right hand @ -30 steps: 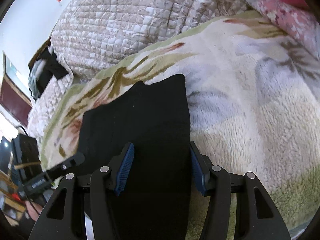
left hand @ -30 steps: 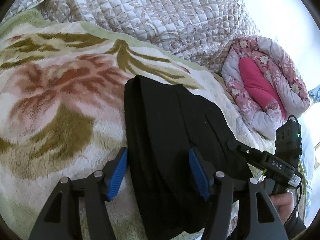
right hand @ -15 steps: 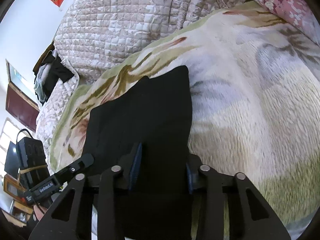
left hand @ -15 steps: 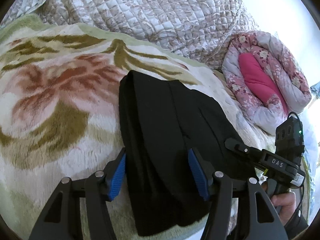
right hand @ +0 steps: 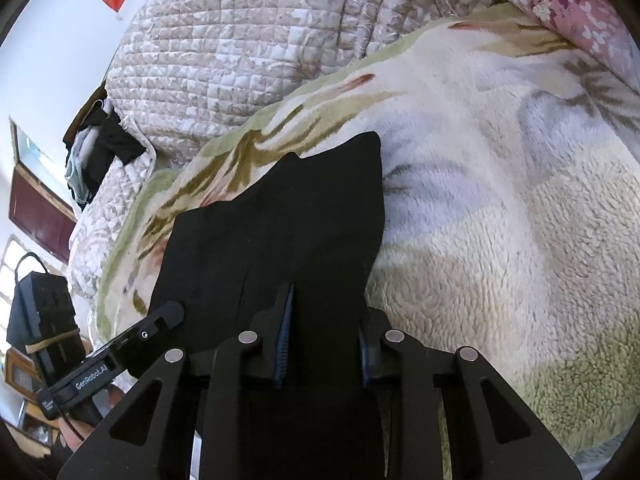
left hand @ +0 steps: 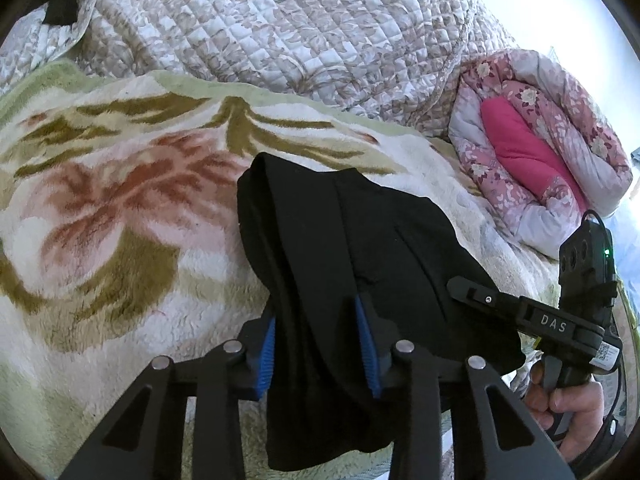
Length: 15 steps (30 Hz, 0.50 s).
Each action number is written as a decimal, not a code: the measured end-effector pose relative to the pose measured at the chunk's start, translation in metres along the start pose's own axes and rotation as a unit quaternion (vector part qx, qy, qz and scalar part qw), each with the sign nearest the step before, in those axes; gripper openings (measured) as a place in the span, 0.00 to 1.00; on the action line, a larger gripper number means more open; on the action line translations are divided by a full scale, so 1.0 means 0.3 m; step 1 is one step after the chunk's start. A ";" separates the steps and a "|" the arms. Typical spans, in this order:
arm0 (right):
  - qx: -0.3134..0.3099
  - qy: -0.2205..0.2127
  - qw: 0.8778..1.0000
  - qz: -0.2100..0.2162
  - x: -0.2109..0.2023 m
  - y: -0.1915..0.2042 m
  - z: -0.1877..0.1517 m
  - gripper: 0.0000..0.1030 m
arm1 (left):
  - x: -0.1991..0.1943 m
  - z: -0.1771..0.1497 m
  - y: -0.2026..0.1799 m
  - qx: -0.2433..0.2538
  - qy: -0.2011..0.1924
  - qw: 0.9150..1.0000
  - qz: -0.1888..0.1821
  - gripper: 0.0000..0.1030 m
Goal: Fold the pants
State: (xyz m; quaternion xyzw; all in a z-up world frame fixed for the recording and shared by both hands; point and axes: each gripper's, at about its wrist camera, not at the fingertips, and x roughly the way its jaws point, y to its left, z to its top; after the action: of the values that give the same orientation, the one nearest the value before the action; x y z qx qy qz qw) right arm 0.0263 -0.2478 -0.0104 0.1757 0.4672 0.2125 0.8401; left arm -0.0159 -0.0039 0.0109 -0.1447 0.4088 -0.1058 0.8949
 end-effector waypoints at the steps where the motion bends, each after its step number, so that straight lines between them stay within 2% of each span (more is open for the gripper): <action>1: -0.007 -0.002 1.000 -0.006 -0.006 0.012 -0.003 0.24 | -0.003 0.001 -0.005 0.004 -0.001 1.000 0.003 0.34; 5: -0.026 -0.018 0.999 -0.005 -0.052 0.063 -0.001 0.20 | -0.029 0.007 -0.032 0.025 -0.007 1.000 0.011 0.28; 15: -0.063 -0.031 0.997 0.029 -0.109 0.208 0.037 0.16 | -0.105 0.060 -0.048 0.050 -0.020 0.998 0.015 0.24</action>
State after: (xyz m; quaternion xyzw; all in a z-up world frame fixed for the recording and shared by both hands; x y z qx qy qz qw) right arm 0.0083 -0.2129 0.0491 0.1423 0.4209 0.2607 0.8571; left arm -0.0236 -0.0044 0.0493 -0.0959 0.3870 -0.1094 0.9105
